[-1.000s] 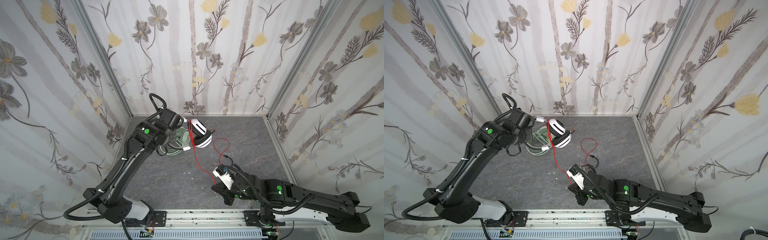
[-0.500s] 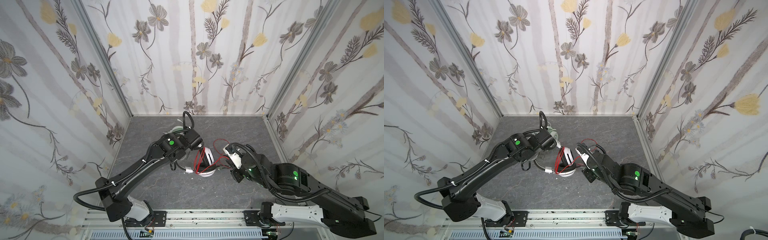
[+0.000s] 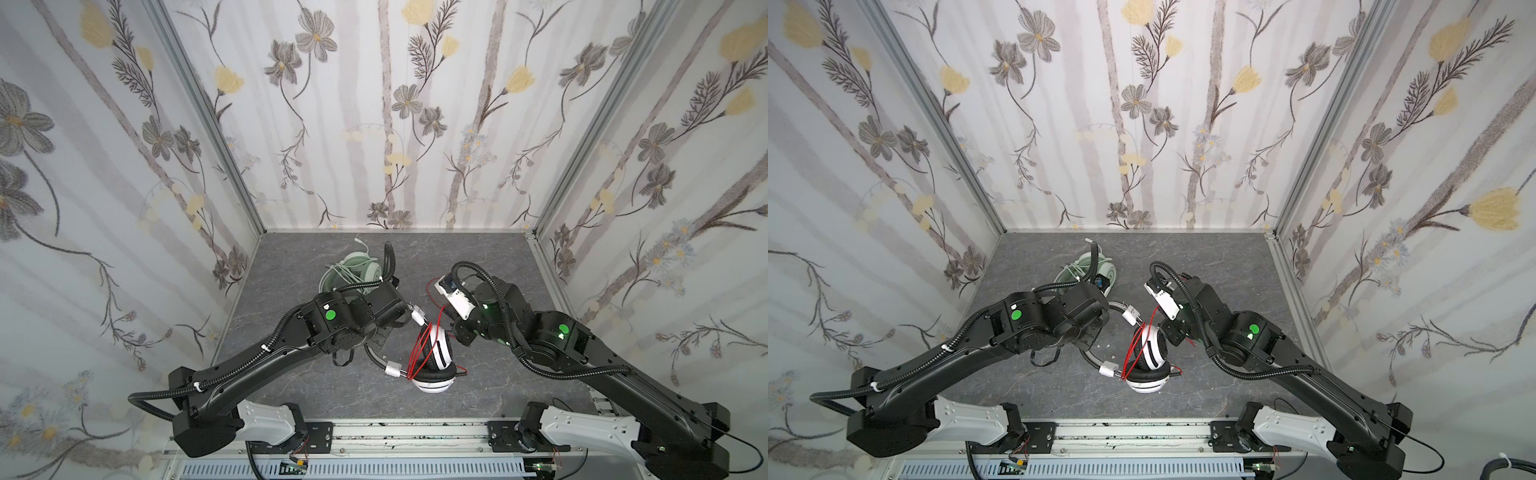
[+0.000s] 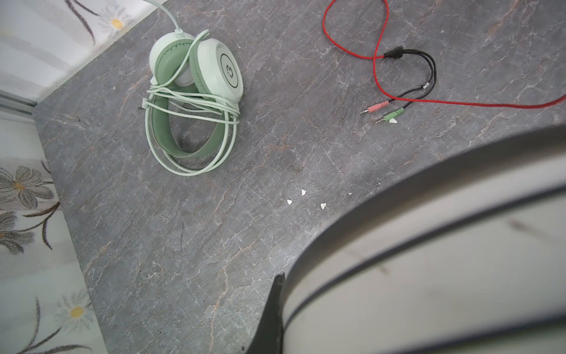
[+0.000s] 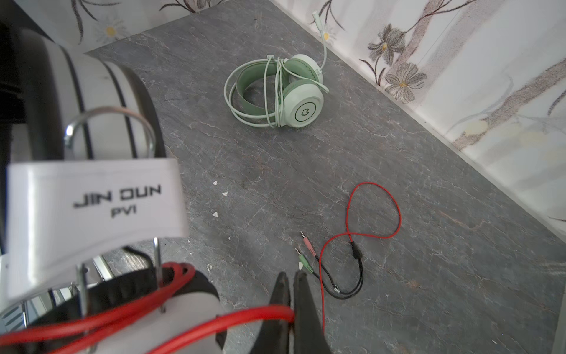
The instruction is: Wrap the headphones
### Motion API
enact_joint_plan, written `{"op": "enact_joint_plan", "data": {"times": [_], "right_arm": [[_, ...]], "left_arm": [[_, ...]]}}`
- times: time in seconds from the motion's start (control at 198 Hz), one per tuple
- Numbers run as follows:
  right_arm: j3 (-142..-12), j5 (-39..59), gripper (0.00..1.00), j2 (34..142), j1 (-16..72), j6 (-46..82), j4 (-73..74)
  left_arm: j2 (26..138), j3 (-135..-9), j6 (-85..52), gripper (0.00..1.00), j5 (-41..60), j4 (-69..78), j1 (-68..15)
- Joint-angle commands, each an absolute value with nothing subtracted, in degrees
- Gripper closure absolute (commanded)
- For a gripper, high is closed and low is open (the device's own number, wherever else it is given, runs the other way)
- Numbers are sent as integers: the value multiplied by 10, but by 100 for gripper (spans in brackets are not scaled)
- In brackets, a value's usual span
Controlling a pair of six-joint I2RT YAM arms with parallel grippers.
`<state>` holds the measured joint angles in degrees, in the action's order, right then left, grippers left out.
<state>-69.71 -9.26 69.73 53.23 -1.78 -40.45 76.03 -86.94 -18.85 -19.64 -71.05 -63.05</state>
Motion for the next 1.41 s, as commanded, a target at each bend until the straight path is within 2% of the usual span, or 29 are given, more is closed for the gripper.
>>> {"op": "enact_joint_plan", "data": {"times": [0.0, 0.111, 0.192, 0.232, 0.318, 0.368, 0.494, 0.716, 0.943, 1.105, 1.206, 1.407], "right_arm": [[-702, -42, 100, 710, 513, -34, -353], [-686, 14, 99, 718, 469, -34, -336], [-666, 61, 94, 718, 434, -33, -322], [-654, 83, 86, 715, 423, -32, -314], [-619, 127, 55, 702, 401, -23, -286], [-593, 159, 49, 690, 385, -15, -265], [-511, 262, 41, 647, 340, 15, -192], [-366, 315, 40, 570, 316, 86, -79], [-303, 300, 39, 551, 316, 98, -30], [-276, 284, 39, 566, 316, 76, -4], [-266, 251, 35, 587, 316, 81, 20], [-287, 218, 35, 677, 316, 78, 55]], "left_arm": [[770, -876, -192, 100, -183, -699, -639], [765, -880, -186, 100, -167, -686, -641], [753, -886, -185, 100, -155, -673, -642], [745, -889, -187, 100, -152, -667, -640], [727, -899, -196, 100, -146, -663, -628], [724, -905, -203, 100, -136, -664, -615], [688, -925, -223, 100, -100, -666, -576], [653, -949, -258, 100, -11, -648, -509], [661, -981, -262, 100, 7, -650, -497], [668, -999, -264, 100, 14, -646, -495], [670, -1011, -265, 100, 12, -651, -495], [669, -1029, -267, 100, 6, -664, -494]]}}
